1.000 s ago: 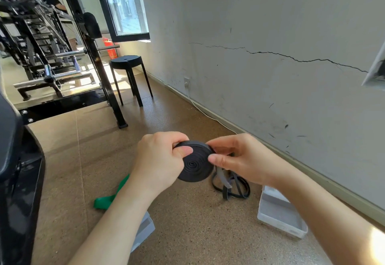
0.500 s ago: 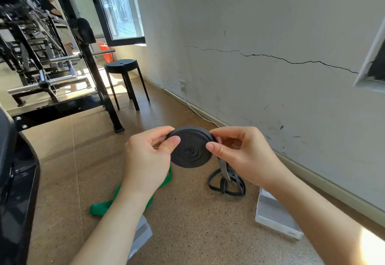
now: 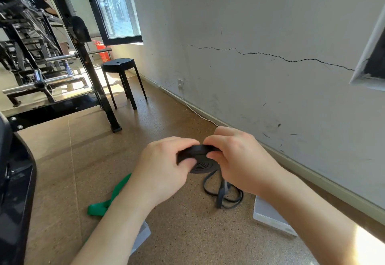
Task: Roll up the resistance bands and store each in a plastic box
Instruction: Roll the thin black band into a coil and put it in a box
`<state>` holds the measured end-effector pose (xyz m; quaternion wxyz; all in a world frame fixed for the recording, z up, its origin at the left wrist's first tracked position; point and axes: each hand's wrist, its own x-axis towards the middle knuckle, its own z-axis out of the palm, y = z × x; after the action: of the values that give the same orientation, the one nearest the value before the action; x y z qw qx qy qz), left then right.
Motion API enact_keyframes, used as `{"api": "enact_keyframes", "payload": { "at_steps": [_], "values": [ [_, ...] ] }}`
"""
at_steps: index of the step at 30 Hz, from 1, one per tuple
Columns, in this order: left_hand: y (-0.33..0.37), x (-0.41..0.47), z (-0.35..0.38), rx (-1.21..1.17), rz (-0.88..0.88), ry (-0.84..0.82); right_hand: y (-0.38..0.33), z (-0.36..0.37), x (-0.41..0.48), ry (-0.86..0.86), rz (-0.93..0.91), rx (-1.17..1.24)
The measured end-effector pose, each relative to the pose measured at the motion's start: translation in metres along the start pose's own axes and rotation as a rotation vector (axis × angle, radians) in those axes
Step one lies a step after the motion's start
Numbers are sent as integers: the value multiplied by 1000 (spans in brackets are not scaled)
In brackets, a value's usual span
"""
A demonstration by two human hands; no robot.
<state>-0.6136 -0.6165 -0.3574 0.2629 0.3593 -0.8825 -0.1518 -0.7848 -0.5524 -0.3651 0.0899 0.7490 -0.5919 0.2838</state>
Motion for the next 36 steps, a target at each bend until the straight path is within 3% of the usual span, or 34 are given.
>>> {"api": "enact_keyframes", "payload": {
  "at_steps": [4,9,11,20,27,36],
  "values": [
    [-1,-2,0,-17,-45,6,1,2,-1,-13,-1,61],
    [-2,-1,-8,-338,-202,105,12,-4,0,13,263,527],
    [-3,0,-10,-416,-264,141,16,-6,1,9,329,608],
    [-6,2,-8,-445,-286,192,6,-13,4,50,326,360],
    [-9,6,-6,-470,-323,152,13,-21,3,-53,395,554],
    [-3,5,8,-790,-484,167,6,-13,2,34,475,649]
  ]
}}
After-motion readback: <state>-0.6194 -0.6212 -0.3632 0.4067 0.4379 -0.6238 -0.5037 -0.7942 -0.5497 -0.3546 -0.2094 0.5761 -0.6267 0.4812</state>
